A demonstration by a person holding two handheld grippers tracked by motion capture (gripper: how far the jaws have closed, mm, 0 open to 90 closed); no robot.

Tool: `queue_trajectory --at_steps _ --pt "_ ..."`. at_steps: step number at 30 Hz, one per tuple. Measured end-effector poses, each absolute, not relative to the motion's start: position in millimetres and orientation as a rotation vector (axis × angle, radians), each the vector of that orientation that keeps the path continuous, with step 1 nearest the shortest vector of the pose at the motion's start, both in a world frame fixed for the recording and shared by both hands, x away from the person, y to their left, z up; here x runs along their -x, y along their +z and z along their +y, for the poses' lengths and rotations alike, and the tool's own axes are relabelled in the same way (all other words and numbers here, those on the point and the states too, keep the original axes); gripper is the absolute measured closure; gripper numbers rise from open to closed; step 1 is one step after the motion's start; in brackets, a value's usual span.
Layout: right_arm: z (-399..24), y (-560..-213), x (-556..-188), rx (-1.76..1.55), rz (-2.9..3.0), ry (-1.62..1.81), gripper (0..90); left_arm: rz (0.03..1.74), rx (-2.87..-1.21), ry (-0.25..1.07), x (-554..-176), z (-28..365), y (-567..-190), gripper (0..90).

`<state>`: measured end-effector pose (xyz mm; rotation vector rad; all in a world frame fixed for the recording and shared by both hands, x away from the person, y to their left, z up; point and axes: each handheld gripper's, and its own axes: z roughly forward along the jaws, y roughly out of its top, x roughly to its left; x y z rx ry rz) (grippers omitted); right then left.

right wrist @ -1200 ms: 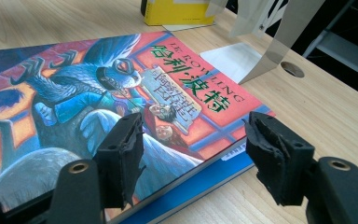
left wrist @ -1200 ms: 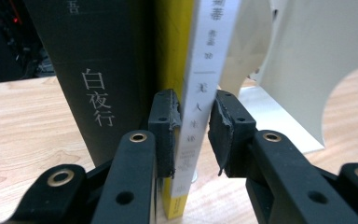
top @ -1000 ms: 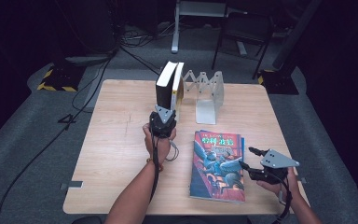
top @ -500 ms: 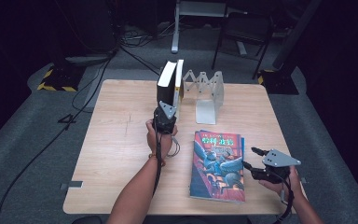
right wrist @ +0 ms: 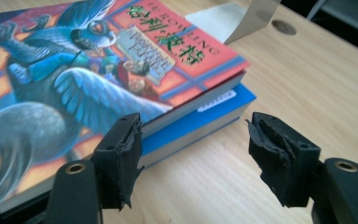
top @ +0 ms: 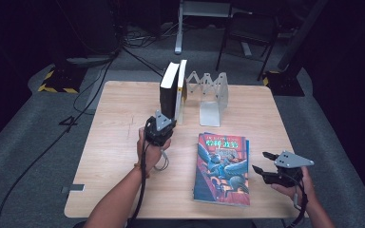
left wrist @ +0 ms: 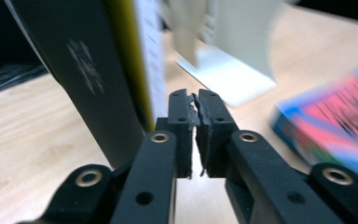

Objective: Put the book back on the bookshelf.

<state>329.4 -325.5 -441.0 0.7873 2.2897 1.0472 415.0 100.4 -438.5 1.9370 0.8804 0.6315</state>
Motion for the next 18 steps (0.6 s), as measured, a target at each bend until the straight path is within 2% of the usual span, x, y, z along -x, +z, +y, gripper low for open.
queue_trajectory --at_steps 2,3,5,6,9,18 --pt "-329.6 -441.0 -326.1 -0.787 2.333 1.063 34.5 0.809 -1.990 0.578 -398.9 108.2 -439.6 79.0" --pt "-330.4 -441.2 -325.0 -0.785 2.338 1.053 34.4 0.759 -2.026 0.506 -392.4 112.6 -440.3 76.4" --pt "-332.1 -442.5 -323.0 -0.788 2.355 1.052 33.5 0.706 -2.066 0.483 -377.9 116.9 -442.7 73.0" --pt "-332.7 -443.7 -322.1 -0.791 2.369 1.051 32.6 0.639 -2.114 0.408 -368.1 120.0 -444.9 69.1" --pt "-332.1 -448.2 -320.3 -0.779 2.423 1.018 30.8 0.569 -2.197 0.332 -349.1 120.0 -451.7 58.3" --pt "-321.7 -450.8 -312.6 -0.684 2.513 0.979 30.5 0.522 -2.292 0.258 -320.6 115.3 -479.2 42.8"
